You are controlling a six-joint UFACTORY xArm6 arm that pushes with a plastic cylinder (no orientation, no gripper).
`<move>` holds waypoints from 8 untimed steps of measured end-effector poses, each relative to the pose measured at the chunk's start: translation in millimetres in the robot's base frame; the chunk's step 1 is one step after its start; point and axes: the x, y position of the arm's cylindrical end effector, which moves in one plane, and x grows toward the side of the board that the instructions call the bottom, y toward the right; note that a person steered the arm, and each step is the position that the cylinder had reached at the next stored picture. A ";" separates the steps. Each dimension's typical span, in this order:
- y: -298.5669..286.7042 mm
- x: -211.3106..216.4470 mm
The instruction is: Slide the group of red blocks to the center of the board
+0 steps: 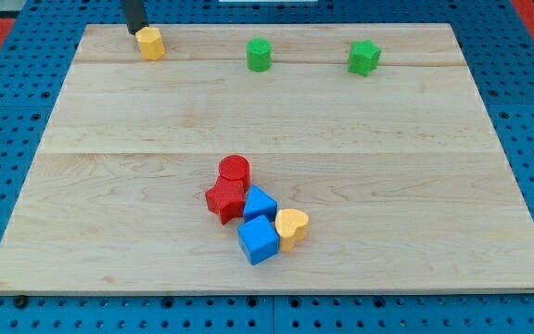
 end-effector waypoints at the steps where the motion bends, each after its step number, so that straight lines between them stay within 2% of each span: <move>1: 7.0 18.1; 2: 10.3 34.3; 3: -13.7 47.5; 4: -18.5 91.9; 5: -7.7 163.6; 8: 86.0 303.5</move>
